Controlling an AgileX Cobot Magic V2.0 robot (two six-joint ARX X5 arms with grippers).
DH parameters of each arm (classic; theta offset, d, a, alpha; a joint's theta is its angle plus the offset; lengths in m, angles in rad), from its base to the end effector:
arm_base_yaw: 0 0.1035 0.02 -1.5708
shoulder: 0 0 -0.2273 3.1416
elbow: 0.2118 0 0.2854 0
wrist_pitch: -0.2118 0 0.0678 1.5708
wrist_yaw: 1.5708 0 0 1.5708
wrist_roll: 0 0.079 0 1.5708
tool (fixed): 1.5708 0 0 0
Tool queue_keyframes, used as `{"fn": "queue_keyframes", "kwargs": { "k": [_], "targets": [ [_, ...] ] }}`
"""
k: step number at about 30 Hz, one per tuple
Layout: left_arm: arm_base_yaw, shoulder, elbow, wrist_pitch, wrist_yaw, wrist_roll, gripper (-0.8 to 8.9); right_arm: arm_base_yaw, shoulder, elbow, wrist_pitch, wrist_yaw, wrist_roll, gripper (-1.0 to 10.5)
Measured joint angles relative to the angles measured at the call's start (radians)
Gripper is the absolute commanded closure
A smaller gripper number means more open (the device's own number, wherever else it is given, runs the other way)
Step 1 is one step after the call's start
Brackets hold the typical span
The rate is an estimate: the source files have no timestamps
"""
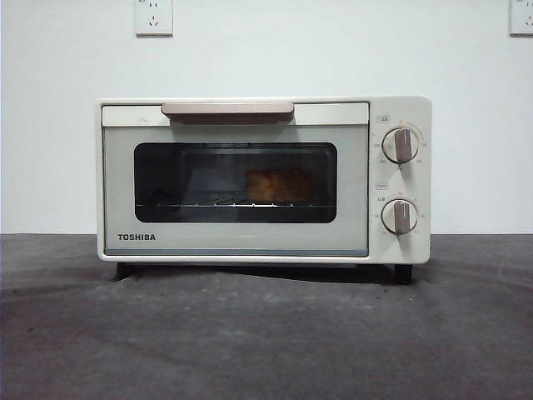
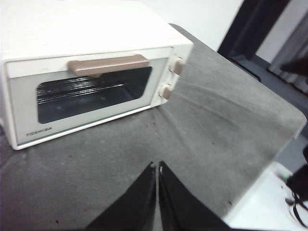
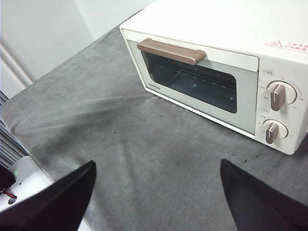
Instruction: The left arm flap open the oven, the right arm pick bread and place it into oven, the left arm flap close the oven
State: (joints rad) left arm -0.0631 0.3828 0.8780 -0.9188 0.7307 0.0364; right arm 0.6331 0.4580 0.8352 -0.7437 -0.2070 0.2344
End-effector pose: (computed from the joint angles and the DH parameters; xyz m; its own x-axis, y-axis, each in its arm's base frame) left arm 0.1380 -0.0615 0.3217 0.6355 -0.7089 -0.3061 0.6687 0.7034 -0.2410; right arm 0.1427 0.1249 0.3105 0.6150 0.7063 -0.3507 -0.6465 0.7062 0.2885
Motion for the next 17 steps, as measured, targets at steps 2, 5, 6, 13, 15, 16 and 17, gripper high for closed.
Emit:
{"fn": "queue_keyframes", "kwargs": {
  "k": [2,5,6,13,15,16,17],
  "targets": [
    [-0.021,0.000,0.000,0.000,-0.001,0.011,7.98,0.000,0.000,0.000,0.000,0.000,-0.002,5.3],
    [-0.052,0.000,0.000,0.000,0.000,0.023,7.98,0.000,0.000,0.000,0.000,0.000,-0.003,5.3],
    [-0.059,0.000,0.000,0.001,-0.001,0.025,7.98,0.000,0.000,0.000,0.000,0.000,-0.003,5.4],
    [-0.084,0.000,0.000,0.010,-0.087,0.028,7.98,0.000,0.000,0.000,0.000,-0.001,-0.022,9.3],
    [-0.086,0.000,0.000,0.009,-0.105,0.028,7.98,0.000,0.000,0.000,0.000,0.000,-0.027,9.3],
    [-0.086,0.000,0.000,0.010,-0.105,0.027,7.98,0.000,0.000,0.000,0.000,0.000,-0.029,9.3],
    [-0.086,0.000,0.000,0.010,-0.105,0.027,7.98,0.000,0.000,0.000,0.000,-0.001,-0.029,9.3]
  ]
}}
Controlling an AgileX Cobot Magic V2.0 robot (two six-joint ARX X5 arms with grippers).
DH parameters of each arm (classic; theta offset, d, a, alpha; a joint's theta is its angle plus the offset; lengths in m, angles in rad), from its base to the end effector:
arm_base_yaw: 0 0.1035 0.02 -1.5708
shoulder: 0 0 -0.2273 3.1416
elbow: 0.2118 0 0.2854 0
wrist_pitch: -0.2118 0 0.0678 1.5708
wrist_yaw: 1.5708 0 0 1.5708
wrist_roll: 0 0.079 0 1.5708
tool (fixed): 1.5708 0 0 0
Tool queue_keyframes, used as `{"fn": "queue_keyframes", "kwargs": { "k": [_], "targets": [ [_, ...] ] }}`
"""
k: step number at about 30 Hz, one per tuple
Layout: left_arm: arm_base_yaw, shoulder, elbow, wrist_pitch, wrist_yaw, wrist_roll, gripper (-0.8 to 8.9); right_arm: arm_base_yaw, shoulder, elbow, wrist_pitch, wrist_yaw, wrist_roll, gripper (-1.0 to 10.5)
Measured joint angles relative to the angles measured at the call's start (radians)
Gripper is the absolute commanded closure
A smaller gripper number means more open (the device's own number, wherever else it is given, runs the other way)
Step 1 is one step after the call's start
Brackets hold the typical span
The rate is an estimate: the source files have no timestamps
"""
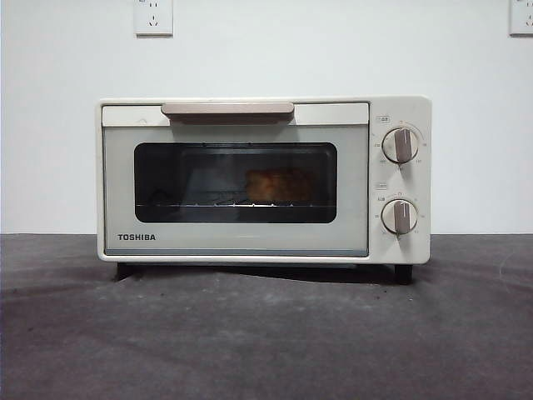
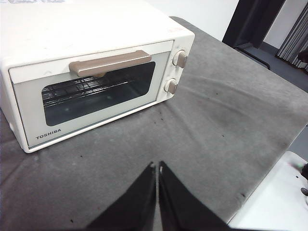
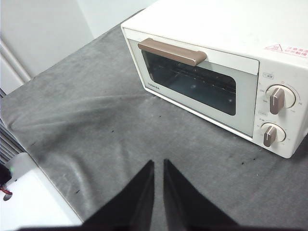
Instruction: The left arm flap open the oven, the right arm pick bread and place it into oven, the left arm flap close the oven
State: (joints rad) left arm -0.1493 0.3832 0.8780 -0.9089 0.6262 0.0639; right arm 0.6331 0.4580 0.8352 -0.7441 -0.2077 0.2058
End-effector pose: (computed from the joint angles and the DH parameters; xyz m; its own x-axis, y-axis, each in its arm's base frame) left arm 0.1384 -0.0676 0.3207 0.6463 -0.6899 -0.3260 0.6752 0.7161 -0.1769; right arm 0.1426 0.1249 0.3105 0.6144 0.7066 -0.3510 -0.6595 0.7041 0.2632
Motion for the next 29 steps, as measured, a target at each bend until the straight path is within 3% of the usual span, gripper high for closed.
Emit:
{"fn": "queue_keyframes", "kwargs": {
  "k": [19,25,29],
  "targets": [
    [0.000,0.000,0.000,0.005,-0.003,0.002,7.98,0.000,0.000,0.000,0.000,0.000,0.000,9.3],
    [0.012,-0.031,-0.060,0.071,-0.148,0.031,7.98,0.000,0.000,0.000,0.000,0.000,0.000,9.3],
    [0.060,-0.114,-0.252,0.284,-0.251,-0.005,7.98,0.000,0.000,0.000,0.000,0.000,0.000,9.3]
  ]
}}
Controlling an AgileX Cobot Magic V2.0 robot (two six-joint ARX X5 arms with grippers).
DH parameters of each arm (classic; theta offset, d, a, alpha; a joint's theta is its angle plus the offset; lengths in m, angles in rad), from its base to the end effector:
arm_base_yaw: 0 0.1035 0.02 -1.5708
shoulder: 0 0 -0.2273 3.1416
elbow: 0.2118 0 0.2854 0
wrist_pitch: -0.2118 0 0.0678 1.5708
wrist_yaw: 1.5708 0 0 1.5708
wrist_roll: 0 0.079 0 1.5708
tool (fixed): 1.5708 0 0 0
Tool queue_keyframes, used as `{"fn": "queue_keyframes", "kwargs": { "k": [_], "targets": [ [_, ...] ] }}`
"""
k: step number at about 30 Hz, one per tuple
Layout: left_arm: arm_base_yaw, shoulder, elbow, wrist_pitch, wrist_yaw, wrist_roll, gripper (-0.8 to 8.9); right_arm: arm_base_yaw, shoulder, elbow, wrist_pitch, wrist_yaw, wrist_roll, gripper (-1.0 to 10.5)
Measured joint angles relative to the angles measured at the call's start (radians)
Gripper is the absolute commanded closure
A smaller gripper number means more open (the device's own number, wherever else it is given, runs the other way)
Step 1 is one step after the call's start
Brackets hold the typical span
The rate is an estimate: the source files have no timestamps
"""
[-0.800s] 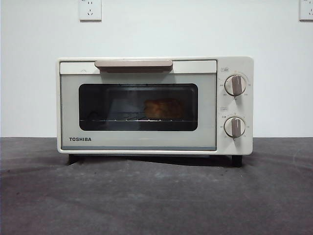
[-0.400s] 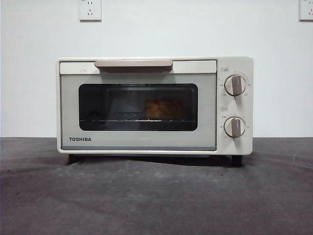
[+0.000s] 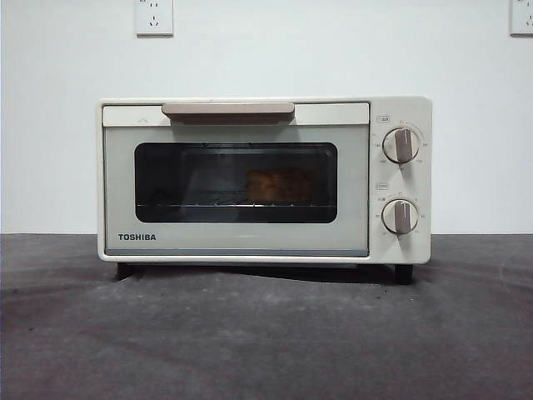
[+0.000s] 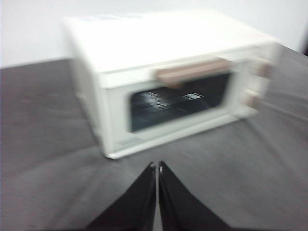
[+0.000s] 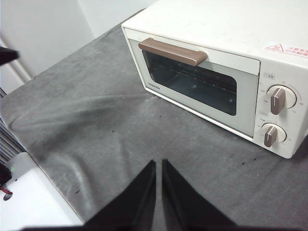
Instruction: The left arm flap open the oven, the right arm pick bread and place it into oven, the left arm flap close the oven
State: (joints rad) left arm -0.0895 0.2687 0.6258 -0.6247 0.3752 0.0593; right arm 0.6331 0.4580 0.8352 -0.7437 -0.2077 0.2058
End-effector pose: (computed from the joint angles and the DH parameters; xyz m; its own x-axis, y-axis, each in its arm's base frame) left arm 0.1743 -0.0447 0.2802 0.8610 -0.4452 -0.2460 0.4500 0.8921 -0.0396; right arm 0.1427 0.1249 0.3106 0.6145 0.7067 -0.3506 -0.6596 0.7041 0.2631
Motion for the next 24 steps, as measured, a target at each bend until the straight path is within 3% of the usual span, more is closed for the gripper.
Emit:
{"fn": "queue_keyframes", "kwargs": {
  "k": [4,10,15,24],
  "targets": [
    [0.047,-0.085,-0.222,0.243,-0.120,-0.050,7.98,0.000,0.000,0.000,0.000,0.000,0.000,9.3],
    [0.099,-0.143,-0.454,0.438,-0.206,-0.069,7.98,0.000,0.000,0.000,0.000,0.000,0.000,9.3],
    [0.120,-0.198,-0.550,0.465,-0.272,-0.073,7.98,0.000,0.000,0.000,0.000,0.000,0.000,9.3],
    [0.126,-0.264,-0.593,0.448,-0.291,-0.074,7.98,0.000,0.000,0.000,0.000,0.000,0.000,9.3]
  ]
}}
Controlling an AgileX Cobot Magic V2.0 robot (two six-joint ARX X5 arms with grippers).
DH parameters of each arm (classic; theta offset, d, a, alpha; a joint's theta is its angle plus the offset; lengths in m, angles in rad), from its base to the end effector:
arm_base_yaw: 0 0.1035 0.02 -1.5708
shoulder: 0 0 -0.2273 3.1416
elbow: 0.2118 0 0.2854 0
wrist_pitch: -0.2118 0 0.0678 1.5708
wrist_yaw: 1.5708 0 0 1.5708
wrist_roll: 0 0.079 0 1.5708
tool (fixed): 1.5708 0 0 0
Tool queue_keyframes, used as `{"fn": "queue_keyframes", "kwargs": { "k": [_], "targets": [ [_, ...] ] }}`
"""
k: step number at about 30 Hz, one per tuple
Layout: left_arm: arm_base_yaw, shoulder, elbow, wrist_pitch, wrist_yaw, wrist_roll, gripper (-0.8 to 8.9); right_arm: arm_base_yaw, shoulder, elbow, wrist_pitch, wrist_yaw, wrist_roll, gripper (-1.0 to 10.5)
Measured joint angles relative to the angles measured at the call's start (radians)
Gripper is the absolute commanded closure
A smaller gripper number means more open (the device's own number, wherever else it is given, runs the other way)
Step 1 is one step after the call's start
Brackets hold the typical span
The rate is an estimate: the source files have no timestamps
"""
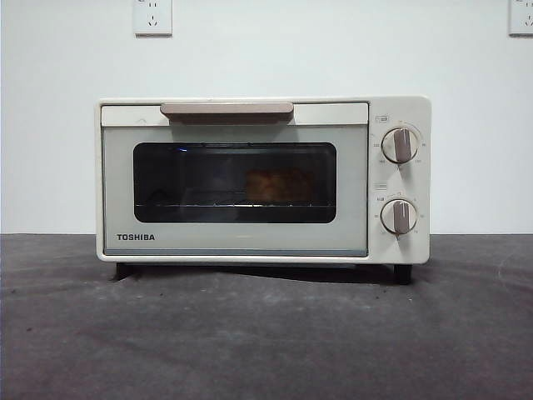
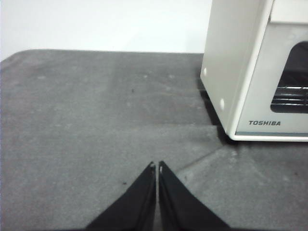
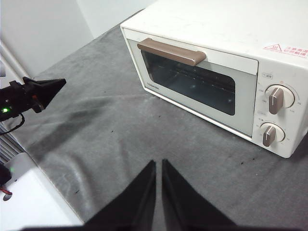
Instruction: The left arm flap open the oven, the right arm pick bread and place it into oven, the left arm flap close the oven
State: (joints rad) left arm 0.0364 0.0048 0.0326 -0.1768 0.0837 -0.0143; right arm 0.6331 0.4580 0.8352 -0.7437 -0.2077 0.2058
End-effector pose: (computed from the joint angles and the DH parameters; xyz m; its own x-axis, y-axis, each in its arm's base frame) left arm 0.2149 0.0012 0.1506 0.9878 -0.0477 -0.1479 0.0442 0.9987 -0.0265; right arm 0.1427 0.1249 0.3106 0.6145 0.7067 -0.3506 -0.6596 0.7041 0.2631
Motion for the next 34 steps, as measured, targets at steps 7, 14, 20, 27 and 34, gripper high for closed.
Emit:
{"fn": "queue_keyframes", "kwargs": {
  "k": [7,14,20,27,34],
  "targets": [
    [0.000,0.000,0.000,0.000,0.000,0.000,7.98,0.000,0.000,0.000,0.000,0.000,0.000,9.3],
    [0.000,0.000,0.000,0.000,0.000,0.000,7.98,0.000,0.000,0.000,0.000,0.000,0.000,9.3],
    [0.000,0.000,0.000,0.000,0.000,0.000,7.98,0.000,0.000,0.000,0.000,0.000,0.000,9.3],
    [0.000,0.000,0.000,0.000,0.000,0.000,7.98,-0.006,-0.003,0.000,0.000,0.003,0.000,9.3],
    [0.000,0.000,0.000,0.000,0.000,0.000,7.98,-0.229,-0.062,-0.082,0.088,0.046,-0.036,9.3]
  ]
}}
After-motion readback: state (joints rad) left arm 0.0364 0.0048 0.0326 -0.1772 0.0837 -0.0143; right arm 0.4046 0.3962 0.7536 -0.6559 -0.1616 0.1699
